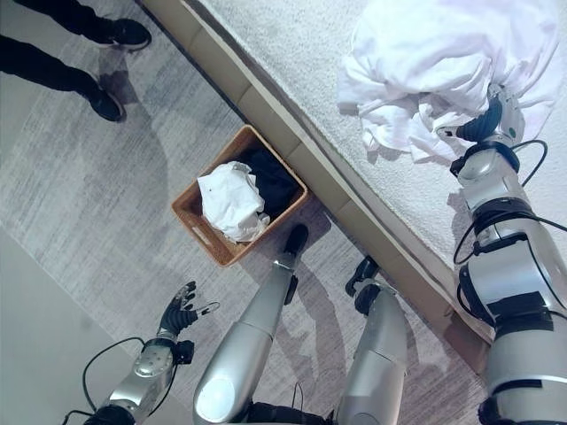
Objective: Pick up clothes into the bucket
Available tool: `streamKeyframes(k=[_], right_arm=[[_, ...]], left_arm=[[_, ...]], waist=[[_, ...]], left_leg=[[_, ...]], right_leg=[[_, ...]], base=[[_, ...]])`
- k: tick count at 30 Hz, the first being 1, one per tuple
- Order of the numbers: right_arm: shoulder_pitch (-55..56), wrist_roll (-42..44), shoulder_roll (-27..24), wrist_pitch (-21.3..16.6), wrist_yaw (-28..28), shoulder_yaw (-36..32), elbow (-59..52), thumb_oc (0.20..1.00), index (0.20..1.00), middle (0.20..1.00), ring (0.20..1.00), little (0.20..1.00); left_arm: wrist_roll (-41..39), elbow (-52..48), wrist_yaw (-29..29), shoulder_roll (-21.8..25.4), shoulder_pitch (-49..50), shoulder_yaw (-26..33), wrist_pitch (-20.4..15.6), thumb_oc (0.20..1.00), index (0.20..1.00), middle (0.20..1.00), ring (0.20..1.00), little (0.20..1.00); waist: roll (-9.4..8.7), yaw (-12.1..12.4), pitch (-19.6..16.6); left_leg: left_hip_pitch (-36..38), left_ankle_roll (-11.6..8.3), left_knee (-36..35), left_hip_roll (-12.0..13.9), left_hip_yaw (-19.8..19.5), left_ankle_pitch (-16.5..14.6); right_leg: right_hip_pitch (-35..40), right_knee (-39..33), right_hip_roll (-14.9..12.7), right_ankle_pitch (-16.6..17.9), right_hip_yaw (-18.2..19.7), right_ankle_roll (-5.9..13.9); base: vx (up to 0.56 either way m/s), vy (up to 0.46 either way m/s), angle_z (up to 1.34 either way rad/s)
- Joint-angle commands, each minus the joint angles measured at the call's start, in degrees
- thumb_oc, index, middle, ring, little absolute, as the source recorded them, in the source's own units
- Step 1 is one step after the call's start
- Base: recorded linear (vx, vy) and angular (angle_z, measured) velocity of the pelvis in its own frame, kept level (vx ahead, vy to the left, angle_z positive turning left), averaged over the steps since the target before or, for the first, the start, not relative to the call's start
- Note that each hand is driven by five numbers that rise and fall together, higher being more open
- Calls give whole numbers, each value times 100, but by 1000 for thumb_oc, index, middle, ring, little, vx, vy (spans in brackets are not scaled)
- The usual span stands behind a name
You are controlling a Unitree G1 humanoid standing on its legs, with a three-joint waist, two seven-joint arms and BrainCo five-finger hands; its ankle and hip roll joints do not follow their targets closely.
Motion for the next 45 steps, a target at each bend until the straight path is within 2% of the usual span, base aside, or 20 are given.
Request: streamKeyframes(k=[1,2,7,11,16,17,21,23,31,36,40,41,42,44,45], right_arm=[[-234,-212,-347,-42,187,466,-47,304,304,304,304,304],[-307,-174,-310,-48,187,486,-88,200,200,200,200,200],[-425,-66,-243,-130,129,524,-283,200,200,200,200,200],[-496,101,-223,-235,67,548,-701,200,200,200,200,200],[-545,231,-198,-341,37,518,-1336,200,200,200,200,200],[-558,254,-237,-360,48,504,-1495,200,200,200,200,200],[-349,382,-506,-462,92,329,-2210,200,200,200,200,200],[-287,437,-596,-471,116,247,-2392,200,200,200,200,200],[842,975,-718,-602,408,-454,-4023,200,200,200,200,200],[1406,1227,-731,-637,777,-731,-4892,200,200,200,200,200],[1565,1662,-632,-669,1160,-770,-5588,200,200,200,200,200],[1569,1665,-635,-665,1163,-773,-5593,200,200,200,200,200],[1537,1894,-625,-666,1341,-693,-5790,200,200,200,200,200],[1531,2002,-611,-657,1406,-661,-5855,200,200,200,200,200],[1471,2111,-650,-635,1536,-563,-6029,200,200,200,200,200]], left_arm=[[-48,-83,-2,50,18,-157,-108,1000,1000,1000,1000,1000],[-49,-83,-5,40,1,-166,-110,1000,1000,1000,1000,1000],[-7,69,-18,24,-117,-207,-98,1000,1000,1000,1000,1000],[14,162,-43,55,-203,-176,-98,1000,1000,1000,1000,1000],[106,182,-88,200,-256,-30,-100,1000,1000,1000,1000,1000],[92,167,-102,240,-287,43,-100,1000,1000,1000,1000,1000],[187,-308,-101,569,-377,340,-139,1000,1000,1000,1000,1000],[203,-392,-82,641,-424,438,-132,1000,1000,1000,1000,1000],[715,-1691,166,1260,-889,1165,-42,1000,1000,1000,1000,1000],[1264,-2227,234,1355,-1237,1302,100,1000,1000,1000,1000,1000],[1723,-2454,231,1296,-1638,1200,271,1000,1000,1000,1000,1000],[1726,-2454,232,1294,-1640,1198,273,1000,1000,1000,1000,1000],[1853,-2451,135,1305,-1889,1037,344,1000,1000,1000,1000,1000],[1939,-2452,105,1297,-2012,942,381,1000,1000,1000,1000,1000],[2065,-2472,52,1297,-2265,771,429,1000,1000,1000,1000,1000]], waist=[[420,-46,-98],[424,-57,-98],[396,-84,-98],[286,-160,-98],[48,-282,-98],[36,-295,-98],[-94,-468,-99],[-114,-517,-123],[-314,-852,-835],[-433,-1064,-1355],[-593,-1250,-1811],[-591,-1236,-1804],[-634,-1302,-1989],[-646,-1310,-2064],[-670,-1363,-2213]], left_leg=[[158,190,-146,93,-161,-180],[195,179,-218,101,-166,-149],[460,128,-524,148,-175,-12],[799,84,-794,213,-154,87],[1403,57,-1066,356,1,122],[1425,61,-1147,383,28,299],[2239,26,-1386,451,182,291],[2382,18,-1411,458,210,283],[3360,19,-1763,610,627,133],[3834,11,-2027,704,897,55],[4315,10,-2229,860,1247,-49],[4333,10,-2239,864,1259,-50],[4492,3,-2305,929,1366,-76],[4583,0,-2356,956,1408,-84],[4703,-10,-2403,994,1466,-104]], right_leg=[[471,-129,-70,-44,220,462],[491,-159,-69,-38,218,468],[709,-363,-44,28,175,468],[1029,-644,15,135,115,486],[1661,-1073,167,291,78,546],[1708,-1245,208,512,35,512],[2565,-1712,277,666,57,562],[2725,-1790,295,695,60,564],[3627,-2585,533,919,357,639],[4060,-3091,694,1042,488,696],[4488,-3567,886,1172,748,742],[4502,-3582,892,1180,759,742],[4620,-3711,941,1213,832,742],[4696,-3785,969,1231,861,747],[4806,-3856,995,1231,878,749]], base=[[-15,-34,12],[-9,-7,11],[-28,-16,6],[-23,-3,2],[-40,27,-12],[-84,100,-13],[-25,60,-23],[17,44,-15],[70,55,-31],[93,5,-31],[99,-23,-40],[81,-27,-56],[82,-22,-44],[81,-20,-44],[55,-10,-31]])
